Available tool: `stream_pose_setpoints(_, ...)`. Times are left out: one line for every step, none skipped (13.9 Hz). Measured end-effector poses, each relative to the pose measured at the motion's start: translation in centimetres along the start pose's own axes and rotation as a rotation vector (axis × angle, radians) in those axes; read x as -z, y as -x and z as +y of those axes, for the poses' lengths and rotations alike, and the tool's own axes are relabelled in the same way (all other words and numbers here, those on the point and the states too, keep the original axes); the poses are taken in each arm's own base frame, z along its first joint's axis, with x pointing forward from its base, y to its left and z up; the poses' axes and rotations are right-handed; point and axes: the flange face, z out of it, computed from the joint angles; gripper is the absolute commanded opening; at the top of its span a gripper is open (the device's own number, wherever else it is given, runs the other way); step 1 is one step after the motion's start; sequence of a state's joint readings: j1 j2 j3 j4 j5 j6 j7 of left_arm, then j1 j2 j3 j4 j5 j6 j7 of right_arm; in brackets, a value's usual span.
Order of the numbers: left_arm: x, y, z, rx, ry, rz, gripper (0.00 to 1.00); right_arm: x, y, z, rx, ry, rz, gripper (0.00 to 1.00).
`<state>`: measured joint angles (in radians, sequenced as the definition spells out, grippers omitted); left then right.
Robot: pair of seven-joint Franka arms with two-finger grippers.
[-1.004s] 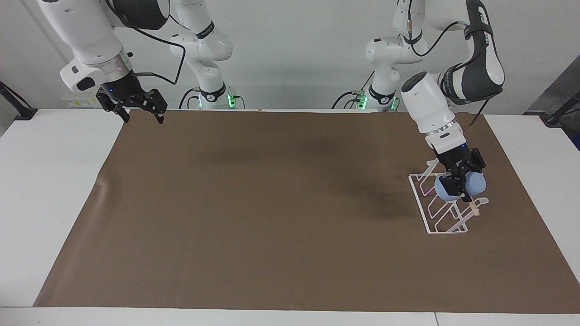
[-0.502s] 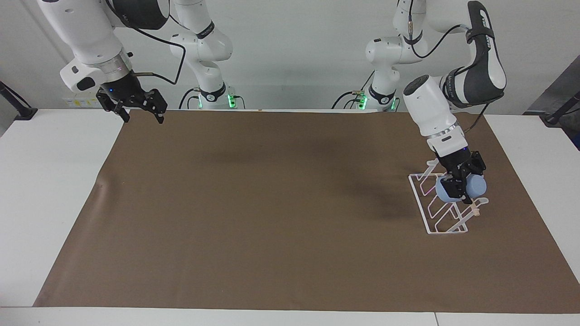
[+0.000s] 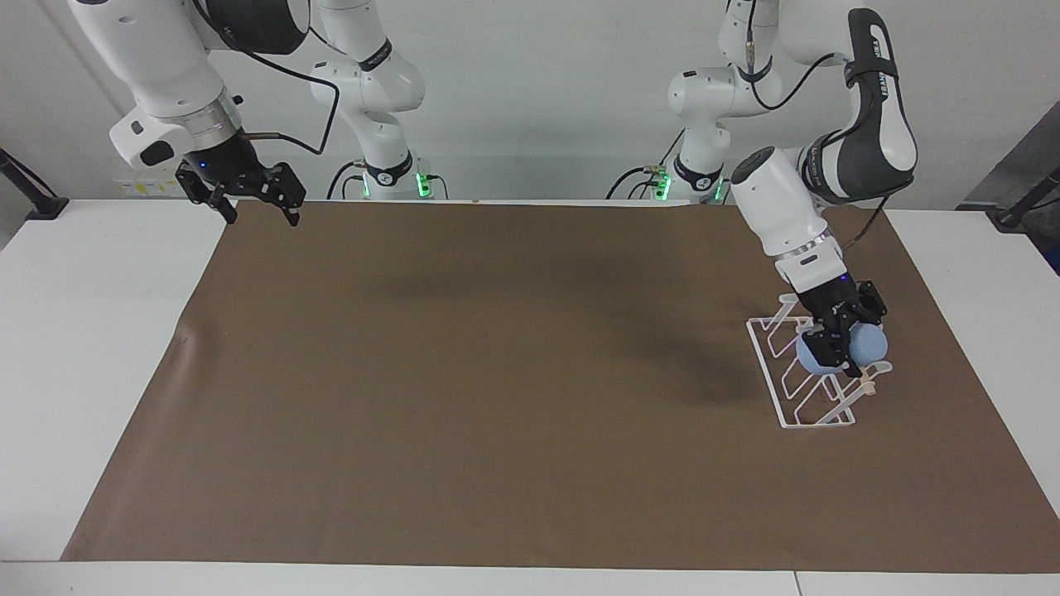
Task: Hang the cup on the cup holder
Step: 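Lower the cup onto a rack hook with the left gripper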
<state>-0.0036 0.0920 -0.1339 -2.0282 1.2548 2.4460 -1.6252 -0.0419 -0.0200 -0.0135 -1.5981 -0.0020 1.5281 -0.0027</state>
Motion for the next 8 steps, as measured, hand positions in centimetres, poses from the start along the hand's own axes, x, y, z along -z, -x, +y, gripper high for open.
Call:
stream_pose_setpoints(-0.11,0.00,0.04,0.004,-0.001,-0.001,0.00,0.00,0.00,0.00,0.000,0.000,0.000,1.00)
stream_pose_setpoints(0.05,-0.42,0.20,0.011,-0.001,0.006,0.00,0.00,0.00,0.00,0.000,0.000,0.000,1.00)
stream_pose_setpoints(0.30,-0.87,0.39,0.016,0.000,0.014,0.00,0.00,0.00,0.00,0.000,0.000,0.000,1.00)
stream_pose_setpoints(0.44,-0.94,0.53,0.016,0.000,0.017,0.00,0.00,0.00,0.00,0.000,0.000,0.000,1.00)
stream_pose_setpoints(0.43,-0.81,0.59,0.013,-0.001,0.015,0.00,0.00,0.00,0.00,0.000,0.000,0.000,1.00)
stream_pose_setpoints(0.33,-0.70,0.61,0.012,-0.002,0.013,0.00,0.00,0.00,0.00,0.000,0.000,0.000,1.00)
stream_pose_setpoints(0.18,-0.61,0.59,0.008,-0.004,0.014,0.00,0.00,0.00,0.00,0.000,0.000,0.000,1.00)
stream_pose_setpoints(0.04,-0.58,0.53,0.000,-0.005,0.019,0.00,0.00,0.00,0.00,0.000,0.000,0.000,1.00)
